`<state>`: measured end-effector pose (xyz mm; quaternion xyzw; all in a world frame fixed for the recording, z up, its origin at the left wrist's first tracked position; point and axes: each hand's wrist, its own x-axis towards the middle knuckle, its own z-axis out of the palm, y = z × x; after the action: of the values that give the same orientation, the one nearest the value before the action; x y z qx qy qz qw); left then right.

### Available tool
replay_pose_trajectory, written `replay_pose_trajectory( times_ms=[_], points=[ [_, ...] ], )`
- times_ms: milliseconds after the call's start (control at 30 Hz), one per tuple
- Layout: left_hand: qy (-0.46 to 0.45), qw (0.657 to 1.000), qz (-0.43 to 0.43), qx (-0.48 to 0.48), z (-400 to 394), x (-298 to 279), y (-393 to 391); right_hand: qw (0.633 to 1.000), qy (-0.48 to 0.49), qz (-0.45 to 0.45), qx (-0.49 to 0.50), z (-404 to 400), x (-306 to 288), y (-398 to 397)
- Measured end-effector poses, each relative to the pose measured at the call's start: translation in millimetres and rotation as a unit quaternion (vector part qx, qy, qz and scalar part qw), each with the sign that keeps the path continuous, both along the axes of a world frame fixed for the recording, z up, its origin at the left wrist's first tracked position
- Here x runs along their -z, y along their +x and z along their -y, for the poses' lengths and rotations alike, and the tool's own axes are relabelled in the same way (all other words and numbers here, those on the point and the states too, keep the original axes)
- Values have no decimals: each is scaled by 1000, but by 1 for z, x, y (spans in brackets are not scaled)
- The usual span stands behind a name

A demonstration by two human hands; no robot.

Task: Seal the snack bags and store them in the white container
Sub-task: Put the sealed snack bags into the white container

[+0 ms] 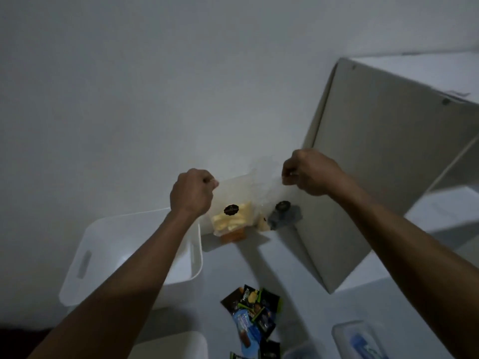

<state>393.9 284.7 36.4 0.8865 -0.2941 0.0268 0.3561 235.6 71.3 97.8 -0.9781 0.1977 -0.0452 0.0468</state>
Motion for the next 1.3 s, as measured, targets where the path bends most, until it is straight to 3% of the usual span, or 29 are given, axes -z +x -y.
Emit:
replay_pose_trajectory(
  times_ms=[200,467,733,1033,1300],
  points=[
    [-33,999,34,-4,-92,-57,6,997,-24,50,-50,-101,-68,-4],
    [-27,999,27,-28,-184,-71,40,989,5,110,-99,-213,-75,37],
    [7,1000,1,-17,-190,-34,82,990,-40,77,-113,-252,-6,98],
    [70,995,-64,-30,-150,57,132,995,20,60,-71,-219,116,151],
    [126,990,-49,-48,-111,126,146,999,6,49,-24,-192,199,181]
  ],
)
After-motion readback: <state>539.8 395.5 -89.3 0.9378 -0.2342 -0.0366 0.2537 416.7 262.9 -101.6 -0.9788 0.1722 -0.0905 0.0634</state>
